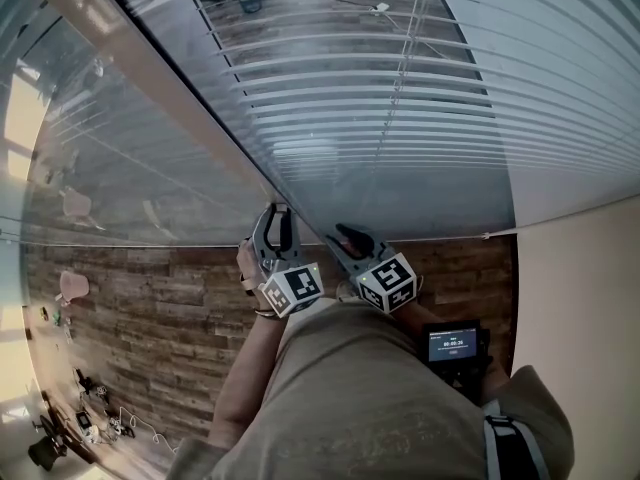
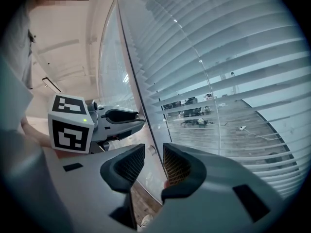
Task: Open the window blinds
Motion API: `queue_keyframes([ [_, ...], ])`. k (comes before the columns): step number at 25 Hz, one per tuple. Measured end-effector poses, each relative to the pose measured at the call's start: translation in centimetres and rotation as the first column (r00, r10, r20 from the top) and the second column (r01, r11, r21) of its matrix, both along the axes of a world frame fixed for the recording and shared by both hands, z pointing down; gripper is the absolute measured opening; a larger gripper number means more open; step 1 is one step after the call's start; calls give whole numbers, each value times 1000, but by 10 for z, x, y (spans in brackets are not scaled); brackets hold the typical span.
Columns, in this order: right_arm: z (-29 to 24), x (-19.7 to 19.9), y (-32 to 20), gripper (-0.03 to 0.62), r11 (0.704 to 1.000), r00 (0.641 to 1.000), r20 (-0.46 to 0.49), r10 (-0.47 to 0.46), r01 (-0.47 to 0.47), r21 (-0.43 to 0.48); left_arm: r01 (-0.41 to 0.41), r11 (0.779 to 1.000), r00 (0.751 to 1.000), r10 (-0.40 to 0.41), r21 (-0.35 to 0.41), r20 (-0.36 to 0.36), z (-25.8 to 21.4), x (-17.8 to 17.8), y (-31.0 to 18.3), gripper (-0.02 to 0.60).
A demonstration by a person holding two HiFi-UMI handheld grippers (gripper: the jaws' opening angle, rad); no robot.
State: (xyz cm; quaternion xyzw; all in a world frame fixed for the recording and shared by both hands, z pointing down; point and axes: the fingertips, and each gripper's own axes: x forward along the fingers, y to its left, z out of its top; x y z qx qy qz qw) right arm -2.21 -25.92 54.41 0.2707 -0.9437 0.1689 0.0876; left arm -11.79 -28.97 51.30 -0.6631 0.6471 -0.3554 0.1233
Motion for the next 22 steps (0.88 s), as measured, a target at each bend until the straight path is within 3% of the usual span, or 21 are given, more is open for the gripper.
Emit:
queue_keyframes([
  [2,0,1,1,126,1000,1000,4,-2,2,-1,-2,1000,997,1,-20,-77,4,0,2,140],
  [4,-2,-1,1,126,1000,1000,7,-2,2,0,-9,999,978,0,-43,-206,2,1,2,142],
  [6,-4,-2,-1,126,1000,1000,9,1,-1,-1,-12,998,945,-7,-56,-328,-2,0,2,197],
  [9,-2,2,-2,126,1000,1000,10,10,-10,-5,-10,998,889,-20,-62,-458,-5,-3,5,219],
  [11,1,5,-1,126,1000,1000,13,17,-17,-9,-3,996,822,-47,-86,-568,1,-5,7,219],
  [12,2,7,-2,126,1000,1000,14,20,-19,-12,0,994,763,-68,-106,-642,6,-5,8,219],
  [13,3,8,-3,126,1000,1000,14,22,-21,-15,2,992,685,-93,-126,-723,11,-6,8,219],
  [15,2,8,-5,126,999,1000,16,24,-24,-21,-2,989,479,-131,-150,-868,16,-7,7,219],
  [17,1,8,-7,126,999,999,17,27,-26,-23,-17,990,260,-129,-138,-957,13,-7,2,219],
  [18,0,7,-7,126,999,999,19,28,-28,-24,-22,993,176,-114,-119,-978,9,-7,0,219],
  [19,0,7,-8,126,999,999,21,30,-29,-27,-24,995,119,-94,-98,-988,4,-8,-3,219],
  [20,0,8,-7,126,999,999,23,32,-31,-29,-21,997,86,-76,-78,-993,0,-9,-5,219],
  [22,1,7,-7,126,999,999,22,35,-34,-31,-2,998,61,-61,-62,-996,-5,-14,-9,218],
])
